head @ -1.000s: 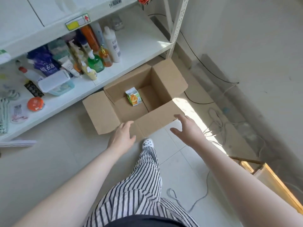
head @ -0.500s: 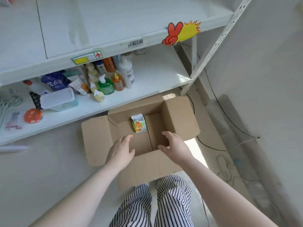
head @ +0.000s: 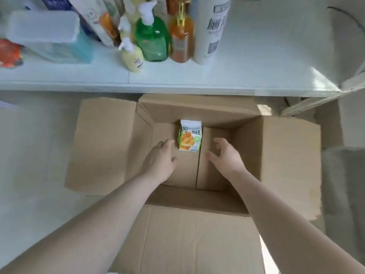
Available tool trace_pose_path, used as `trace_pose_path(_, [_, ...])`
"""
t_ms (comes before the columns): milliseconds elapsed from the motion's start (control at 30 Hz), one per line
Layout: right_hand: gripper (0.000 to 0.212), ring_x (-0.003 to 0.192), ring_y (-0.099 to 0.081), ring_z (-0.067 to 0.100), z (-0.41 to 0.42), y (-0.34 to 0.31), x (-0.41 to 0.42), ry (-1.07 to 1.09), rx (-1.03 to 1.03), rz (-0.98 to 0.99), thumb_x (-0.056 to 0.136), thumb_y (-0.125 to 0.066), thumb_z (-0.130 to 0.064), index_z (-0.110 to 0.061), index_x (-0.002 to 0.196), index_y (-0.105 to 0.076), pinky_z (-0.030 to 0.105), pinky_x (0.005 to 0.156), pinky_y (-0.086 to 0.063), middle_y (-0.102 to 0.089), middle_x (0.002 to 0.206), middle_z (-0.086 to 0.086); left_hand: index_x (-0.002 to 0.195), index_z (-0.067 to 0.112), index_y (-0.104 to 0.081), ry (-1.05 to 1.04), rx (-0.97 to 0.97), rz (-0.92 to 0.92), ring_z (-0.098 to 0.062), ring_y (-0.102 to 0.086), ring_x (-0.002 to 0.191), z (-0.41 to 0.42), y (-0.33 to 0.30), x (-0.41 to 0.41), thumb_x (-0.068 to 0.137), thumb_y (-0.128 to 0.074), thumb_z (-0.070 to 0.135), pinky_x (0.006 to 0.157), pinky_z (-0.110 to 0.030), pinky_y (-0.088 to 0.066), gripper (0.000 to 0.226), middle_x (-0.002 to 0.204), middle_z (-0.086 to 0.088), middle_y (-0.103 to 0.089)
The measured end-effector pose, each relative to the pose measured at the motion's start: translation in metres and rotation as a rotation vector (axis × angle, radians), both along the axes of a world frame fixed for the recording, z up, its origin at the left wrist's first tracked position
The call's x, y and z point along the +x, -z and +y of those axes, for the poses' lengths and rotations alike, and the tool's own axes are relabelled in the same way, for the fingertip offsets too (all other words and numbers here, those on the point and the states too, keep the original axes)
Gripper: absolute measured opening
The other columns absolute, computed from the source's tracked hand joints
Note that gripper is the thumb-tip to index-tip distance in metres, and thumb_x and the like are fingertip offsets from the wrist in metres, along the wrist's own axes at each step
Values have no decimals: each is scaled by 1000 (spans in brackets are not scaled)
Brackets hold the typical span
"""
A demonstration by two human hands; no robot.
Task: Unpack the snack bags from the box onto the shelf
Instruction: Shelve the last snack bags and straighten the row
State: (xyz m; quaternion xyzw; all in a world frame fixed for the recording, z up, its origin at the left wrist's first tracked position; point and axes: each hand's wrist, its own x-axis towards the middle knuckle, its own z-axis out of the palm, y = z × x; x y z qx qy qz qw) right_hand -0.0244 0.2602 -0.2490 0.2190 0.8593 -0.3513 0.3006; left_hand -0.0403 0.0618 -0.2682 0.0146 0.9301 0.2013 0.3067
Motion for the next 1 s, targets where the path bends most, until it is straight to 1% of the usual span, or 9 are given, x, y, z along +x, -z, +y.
trace_pose_path(233, [63,129,-50,25,1,162,-24,58,-37,-24,92,-64,-34,-11,145,-39,31,98,-39,-52,141,9,145,11,-32,-56,15,-16,-29,-45,127,6,147,-25,93,-55,26,102,-34,-37,58,141,-13,-42])
trace_pose_path(367, [61,121,-55,23,1,225,-39,134,-74,21,92,-64,-35,-12,144,-41,27,88,-38,-57,133,6,148,9,-24,-110,77,-71,-29,-37,135,18,201,-38,95,-53,25,107,-35,-32,62,147,-13,-35])
trace_pose_path(467, [48,104,-57,17,-6,249,-51,174,-143,69,95,-62,-29,-12,138,-48,24,80,-38,-58,113,-1,151,12,-15,-283,252,-203,-25,-35,138,33,226,-51,95,-53,19,108,-31,-29,68,152,-6,-33])
trace_pose_path(533, [36,99,-59,17,-12,258,-54,213,-210,66,97,-59,-28,-11,128,-55,18,68,-41,-59,106,-2,149,15,-21,-482,424,-297,-24,-43,133,43,232,-55,95,-54,18,104,-30,-34,63,143,-1,-44])
trace_pose_path(600, [28,89,-60,16,-17,254,-48,304,-292,39,97,-59,-27,-9,119,-60,6,52,-39,-61,102,-1,148,17,-25,-592,490,-315,-21,-43,132,48,227,-52,96,-53,25,102,-28,-36,60,137,4,-43])
trace_pose_path(667, [19,77,-59,12,-22,240,-35,400,-339,45,98,-59,-24,-10,111,-62,5,48,-41,-63,93,-1,150,21,-23,-607,504,-300,-21,-40,134,46,216,-42,97,-51,35,109,-33,-34,61,145,0,-36])
trace_pose_path(833, [15,91,-67,22,-30,166,-4,555,-513,56,95,-62,-27,-14,102,-58,41,83,-55,-70,101,8,139,36,-34,-596,498,-278,-19,-48,125,34,154,-7,85,-46,53,108,-43,-38,58,139,1,-43])
trace_pose_path(933, [16,90,-70,18,-28,99,5,525,-570,38,94,-64,-30,-18,102,-57,40,86,-56,-72,101,5,137,30,-41,-618,535,-259,-16,-50,121,33,84,-4,97,-45,42,104,-33,-39,42,131,1,-44])
trace_pose_path(1000, [17,87,-71,14,-26,47,14,536,-595,56,93,-66,-29,-21,104,-55,34,82,-58,-73,98,3,130,31,-47,-633,563,-294,-10,-50,113,31,33,1,99,-46,39,91,-21,-40,32,121,6,-46])
